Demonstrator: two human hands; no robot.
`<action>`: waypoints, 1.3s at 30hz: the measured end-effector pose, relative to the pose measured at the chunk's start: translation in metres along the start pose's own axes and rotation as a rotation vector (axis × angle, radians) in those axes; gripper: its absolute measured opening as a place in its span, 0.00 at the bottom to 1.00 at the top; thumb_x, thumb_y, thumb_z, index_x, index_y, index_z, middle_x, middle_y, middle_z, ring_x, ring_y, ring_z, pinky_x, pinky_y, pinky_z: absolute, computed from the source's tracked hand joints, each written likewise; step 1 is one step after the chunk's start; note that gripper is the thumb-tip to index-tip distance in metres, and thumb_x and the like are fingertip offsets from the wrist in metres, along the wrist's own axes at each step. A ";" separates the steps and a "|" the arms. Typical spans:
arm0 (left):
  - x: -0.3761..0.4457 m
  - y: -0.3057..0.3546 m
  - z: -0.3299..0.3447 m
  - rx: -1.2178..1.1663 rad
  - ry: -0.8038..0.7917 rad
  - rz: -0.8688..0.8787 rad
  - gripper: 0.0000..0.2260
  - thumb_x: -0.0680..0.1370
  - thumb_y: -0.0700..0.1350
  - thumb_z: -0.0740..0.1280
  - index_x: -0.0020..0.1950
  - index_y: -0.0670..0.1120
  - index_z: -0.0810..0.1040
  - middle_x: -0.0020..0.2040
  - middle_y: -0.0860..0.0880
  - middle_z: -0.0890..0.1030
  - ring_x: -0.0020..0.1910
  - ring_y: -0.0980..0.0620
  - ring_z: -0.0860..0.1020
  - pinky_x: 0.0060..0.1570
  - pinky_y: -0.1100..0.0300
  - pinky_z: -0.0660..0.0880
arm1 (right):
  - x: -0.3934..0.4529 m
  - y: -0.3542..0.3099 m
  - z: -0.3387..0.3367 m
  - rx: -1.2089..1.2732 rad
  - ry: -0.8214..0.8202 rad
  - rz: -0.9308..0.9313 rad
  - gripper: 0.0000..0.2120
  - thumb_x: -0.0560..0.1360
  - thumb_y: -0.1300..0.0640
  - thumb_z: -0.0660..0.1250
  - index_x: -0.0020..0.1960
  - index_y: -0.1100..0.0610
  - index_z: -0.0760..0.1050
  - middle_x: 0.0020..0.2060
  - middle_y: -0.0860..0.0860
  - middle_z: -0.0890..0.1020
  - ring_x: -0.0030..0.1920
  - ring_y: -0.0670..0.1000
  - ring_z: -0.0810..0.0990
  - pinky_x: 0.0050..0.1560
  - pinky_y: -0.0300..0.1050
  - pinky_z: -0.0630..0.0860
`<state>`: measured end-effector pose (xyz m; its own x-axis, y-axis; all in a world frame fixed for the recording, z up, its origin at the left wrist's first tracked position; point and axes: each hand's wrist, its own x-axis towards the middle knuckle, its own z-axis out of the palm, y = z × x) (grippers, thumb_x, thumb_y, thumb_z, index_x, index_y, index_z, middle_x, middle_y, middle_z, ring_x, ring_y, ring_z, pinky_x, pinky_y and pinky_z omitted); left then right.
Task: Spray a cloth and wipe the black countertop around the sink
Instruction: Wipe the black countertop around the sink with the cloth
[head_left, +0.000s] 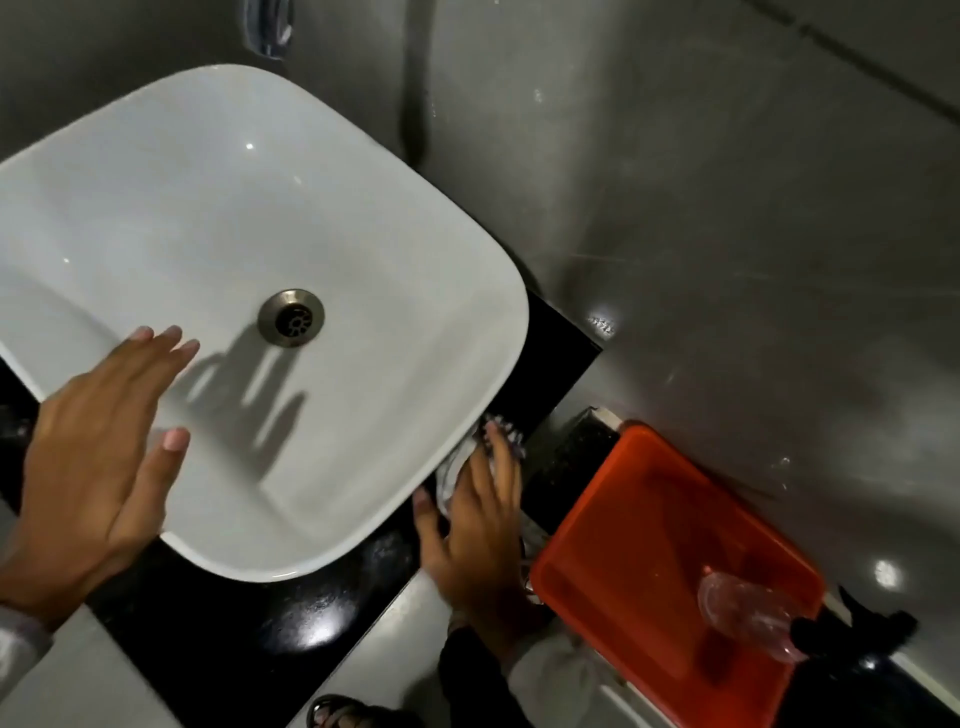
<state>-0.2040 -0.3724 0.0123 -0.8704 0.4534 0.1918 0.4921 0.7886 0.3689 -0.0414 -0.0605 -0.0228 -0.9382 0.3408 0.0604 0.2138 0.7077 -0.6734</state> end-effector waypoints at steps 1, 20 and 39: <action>-0.001 -0.002 0.000 -0.002 -0.003 -0.009 0.31 0.79 0.54 0.54 0.82 0.47 0.65 0.84 0.49 0.65 0.84 0.43 0.61 0.79 0.34 0.62 | -0.013 -0.006 0.005 -0.001 -0.004 -0.033 0.28 0.81 0.49 0.63 0.70 0.70 0.74 0.78 0.63 0.71 0.83 0.58 0.60 0.84 0.59 0.57; 0.009 0.075 -0.029 0.000 0.129 0.052 0.29 0.85 0.57 0.47 0.81 0.44 0.66 0.78 0.41 0.73 0.82 0.42 0.66 0.69 0.52 0.62 | 0.085 0.032 -0.024 -0.449 -0.063 -0.087 0.24 0.80 0.58 0.57 0.74 0.62 0.75 0.74 0.60 0.77 0.77 0.63 0.70 0.77 0.58 0.65; -0.125 0.089 -0.067 -0.601 0.361 -0.375 0.21 0.86 0.52 0.53 0.77 0.45 0.70 0.72 0.50 0.75 0.73 0.55 0.73 0.76 0.56 0.68 | -0.136 -0.180 0.062 0.319 0.052 0.190 0.28 0.81 0.46 0.59 0.77 0.57 0.71 0.80 0.50 0.69 0.79 0.45 0.64 0.82 0.48 0.61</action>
<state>-0.0528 -0.3865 0.0823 -0.9784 -0.0424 0.2025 0.1615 0.4560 0.8752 0.0309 -0.2728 0.0445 -0.8730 0.4845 -0.0556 0.2795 0.4036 -0.8712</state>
